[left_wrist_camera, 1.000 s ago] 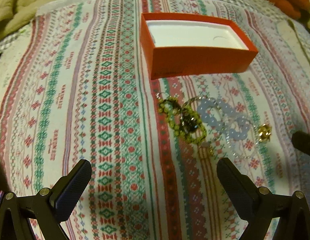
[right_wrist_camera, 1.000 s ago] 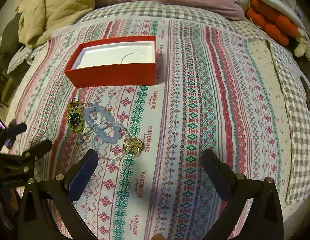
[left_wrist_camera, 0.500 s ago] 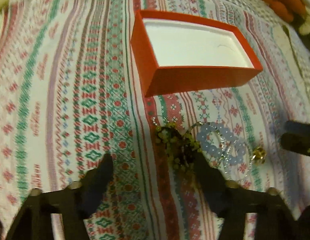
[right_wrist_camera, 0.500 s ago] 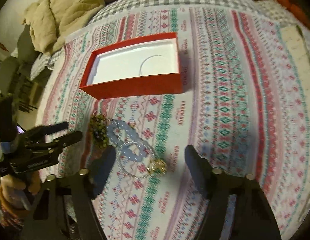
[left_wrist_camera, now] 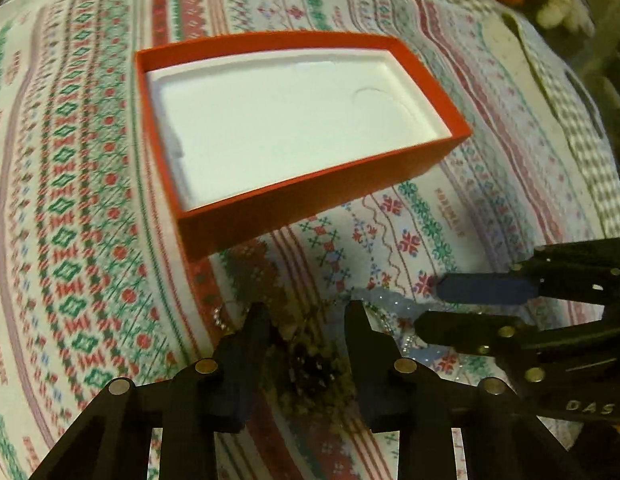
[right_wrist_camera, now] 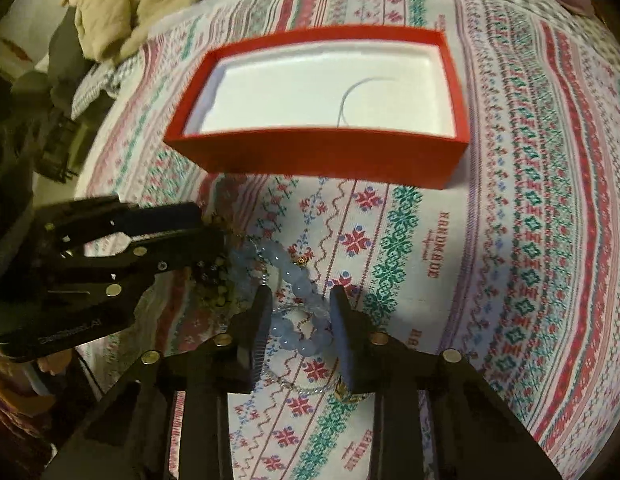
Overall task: Organize jewelry
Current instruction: 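Grasp the light blue bead bracelet with the right tool while the left tool grasps the thin dark beaded bracelet, then carry both held bracelets over the red box and lower them inside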
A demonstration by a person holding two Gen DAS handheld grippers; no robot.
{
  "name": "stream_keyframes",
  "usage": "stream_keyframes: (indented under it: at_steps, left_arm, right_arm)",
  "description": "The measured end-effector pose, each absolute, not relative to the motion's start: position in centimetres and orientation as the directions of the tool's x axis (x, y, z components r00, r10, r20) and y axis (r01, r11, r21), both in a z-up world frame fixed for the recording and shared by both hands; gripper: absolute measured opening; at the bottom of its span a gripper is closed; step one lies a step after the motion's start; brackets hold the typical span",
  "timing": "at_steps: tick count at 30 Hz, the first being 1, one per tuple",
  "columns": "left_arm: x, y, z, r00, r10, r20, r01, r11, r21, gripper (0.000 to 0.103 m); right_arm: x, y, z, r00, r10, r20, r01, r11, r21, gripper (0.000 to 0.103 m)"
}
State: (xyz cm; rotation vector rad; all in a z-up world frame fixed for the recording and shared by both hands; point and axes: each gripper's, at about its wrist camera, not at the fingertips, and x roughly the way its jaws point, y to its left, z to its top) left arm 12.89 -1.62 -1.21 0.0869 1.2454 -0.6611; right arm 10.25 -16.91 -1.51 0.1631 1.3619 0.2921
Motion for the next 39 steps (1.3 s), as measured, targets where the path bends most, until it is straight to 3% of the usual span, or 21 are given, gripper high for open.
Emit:
stream_keyframes:
  at_steps: [5,7,11,13,18,20,29,39]
  left_arm:
    - [13.3,-2.5,-2.3,0.136,-0.402,-0.905,0.566,0.781,-0.262,0.033]
    - [13.2,-2.8,-2.7,0.127,-0.395,-0.91,0.587,0.769,-0.252,0.033]
    - [13.3,-3.6,-3.0,0.132,-0.386,-0.913,0.599,0.765,-0.237,0.032]
    - [13.3,-4.4,-3.3,0.124,-0.396,-0.91,0.599,0.761,-0.25,0.028]
    - [13.3,-6.2,-3.7,0.142,-0.376,-0.916,0.608,0.763,-0.219,0.004]
    - [13.6,-6.3,-3.8,0.14,-0.379,-0.915,0.591,0.773,-0.23,0.002]
    - [14.2,-5.6,-2.4,0.183,-0.43,-0.884,0.523,0.804,-0.283,0.0]
    - [12.6,-5.5,3.3,0.293,-0.504,-0.812,0.564,0.777,-0.279,0.0]
  right_arm:
    - [10.6,-16.2,-2.9,0.183,0.263,-0.947,-0.131,0.961,0.242,0.023]
    - [10.7,-15.6,-3.3,0.192,0.248,-0.95,-0.155,0.963,0.22,0.014]
    - [10.8,-15.6,-2.7,0.229,0.204,-0.952,-0.144,0.974,0.174,0.012]
    - [10.9,-16.6,-2.1,0.253,0.192,-0.948,-0.11,0.979,0.169,0.012]
    - [11.2,-19.4,-1.3,0.286,0.152,-0.946,-0.015,0.988,0.154,0.012]
    - [11.3,-20.8,-1.1,0.301,0.129,-0.945,0.028,0.989,0.144,0.012]
    - [10.3,-23.8,1.1,0.346,0.134,-0.929,0.085,0.981,0.174,0.012]
    - [9.2,-22.9,5.5,0.449,0.177,-0.876,0.047,0.974,0.222,0.012]
